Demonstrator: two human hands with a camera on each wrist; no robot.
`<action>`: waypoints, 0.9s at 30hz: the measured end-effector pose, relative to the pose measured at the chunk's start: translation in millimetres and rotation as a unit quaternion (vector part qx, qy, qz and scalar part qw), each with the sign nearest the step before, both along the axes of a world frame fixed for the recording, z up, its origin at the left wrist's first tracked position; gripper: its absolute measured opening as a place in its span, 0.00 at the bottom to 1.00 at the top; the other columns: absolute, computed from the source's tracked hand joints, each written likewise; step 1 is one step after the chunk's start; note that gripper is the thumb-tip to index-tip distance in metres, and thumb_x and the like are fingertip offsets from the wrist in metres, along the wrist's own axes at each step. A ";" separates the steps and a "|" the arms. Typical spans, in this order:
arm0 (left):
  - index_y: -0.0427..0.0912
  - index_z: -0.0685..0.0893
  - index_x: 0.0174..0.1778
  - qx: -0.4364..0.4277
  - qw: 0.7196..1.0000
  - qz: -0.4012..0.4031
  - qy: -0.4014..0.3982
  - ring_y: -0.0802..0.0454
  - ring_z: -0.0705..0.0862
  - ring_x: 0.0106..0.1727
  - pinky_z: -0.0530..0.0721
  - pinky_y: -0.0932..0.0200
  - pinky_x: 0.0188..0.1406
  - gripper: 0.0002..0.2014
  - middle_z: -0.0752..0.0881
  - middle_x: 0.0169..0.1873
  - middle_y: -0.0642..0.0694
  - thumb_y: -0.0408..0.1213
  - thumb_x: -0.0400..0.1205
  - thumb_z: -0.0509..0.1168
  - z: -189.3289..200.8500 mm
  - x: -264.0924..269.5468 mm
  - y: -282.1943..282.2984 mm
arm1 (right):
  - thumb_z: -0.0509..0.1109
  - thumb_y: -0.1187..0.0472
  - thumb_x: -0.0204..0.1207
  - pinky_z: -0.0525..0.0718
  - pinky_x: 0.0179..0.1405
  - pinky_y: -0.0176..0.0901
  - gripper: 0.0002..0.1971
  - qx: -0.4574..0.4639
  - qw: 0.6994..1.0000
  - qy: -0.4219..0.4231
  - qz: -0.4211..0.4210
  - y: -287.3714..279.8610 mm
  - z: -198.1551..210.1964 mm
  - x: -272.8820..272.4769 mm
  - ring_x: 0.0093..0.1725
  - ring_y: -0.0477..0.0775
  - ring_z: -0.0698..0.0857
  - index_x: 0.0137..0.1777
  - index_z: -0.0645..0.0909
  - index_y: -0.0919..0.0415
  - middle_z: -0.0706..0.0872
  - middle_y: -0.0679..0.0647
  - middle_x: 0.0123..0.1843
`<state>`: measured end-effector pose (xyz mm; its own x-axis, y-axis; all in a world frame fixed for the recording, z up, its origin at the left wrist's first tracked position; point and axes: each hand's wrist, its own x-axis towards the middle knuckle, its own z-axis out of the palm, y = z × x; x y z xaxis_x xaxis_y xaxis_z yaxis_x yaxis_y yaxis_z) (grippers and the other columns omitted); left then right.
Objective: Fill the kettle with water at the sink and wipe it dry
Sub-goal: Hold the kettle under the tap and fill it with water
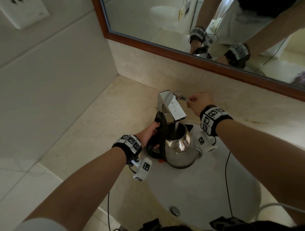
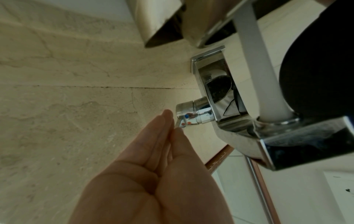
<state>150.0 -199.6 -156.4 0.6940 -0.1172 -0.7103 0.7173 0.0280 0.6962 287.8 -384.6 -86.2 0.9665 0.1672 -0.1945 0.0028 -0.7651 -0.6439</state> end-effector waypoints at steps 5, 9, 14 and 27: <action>0.29 0.80 0.57 0.008 1.000 -0.003 -0.005 0.45 0.82 0.32 0.82 0.59 0.33 0.37 0.83 0.36 0.38 0.63 0.75 0.51 1.1 0.0 -0.8 | 0.69 0.60 0.79 0.88 0.54 0.54 0.07 0.005 1.000 0.000 -0.004 -0.4 0.4 0.6 0.48 0.58 0.89 0.51 0.88 0.58 0.92 0.56 0.45; 0.31 0.80 0.56 0.007 1.000 -0.004 -0.008 0.45 0.82 0.32 0.82 0.60 0.32 0.36 0.83 0.35 0.38 0.62 0.75 0.50 2.8 -1.1 -2.2 | 0.69 0.60 0.79 0.87 0.55 0.57 0.07 -0.005 1.000 -0.005 0.005 0.0 1.5 -0.3 0.48 0.59 0.89 0.50 0.88 0.59 0.92 0.58 0.46; 0.27 0.81 0.60 0.006 1.000 0.006 -0.013 0.44 0.82 0.33 0.82 0.58 0.33 0.40 0.83 0.38 0.35 0.62 0.71 0.52 1.1 0.0 -1.6 | 0.69 0.61 0.78 0.88 0.55 0.58 0.07 -0.003 1.000 -0.006 0.002 -0.1 1.6 -1.3 0.49 0.60 0.89 0.51 0.88 0.60 0.92 0.58 0.46; 0.30 0.80 0.54 -0.001 1.000 -0.006 -0.013 0.45 0.83 0.31 0.82 0.58 0.33 0.38 0.84 0.36 0.37 0.64 0.69 0.52 0.2 -1.2 -0.6 | 0.69 0.61 0.79 0.87 0.56 0.59 0.08 0.002 1.000 -0.004 -0.004 0.8 3.1 -3.2 0.50 0.60 0.89 0.52 0.88 0.62 0.92 0.59 0.46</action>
<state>148.8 -200.2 -156.2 0.7106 -0.1263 -0.6922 0.6995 0.0212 0.7143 284.6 -383.8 -83.1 0.9691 0.1611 -0.1865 0.0023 -0.7627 -0.6468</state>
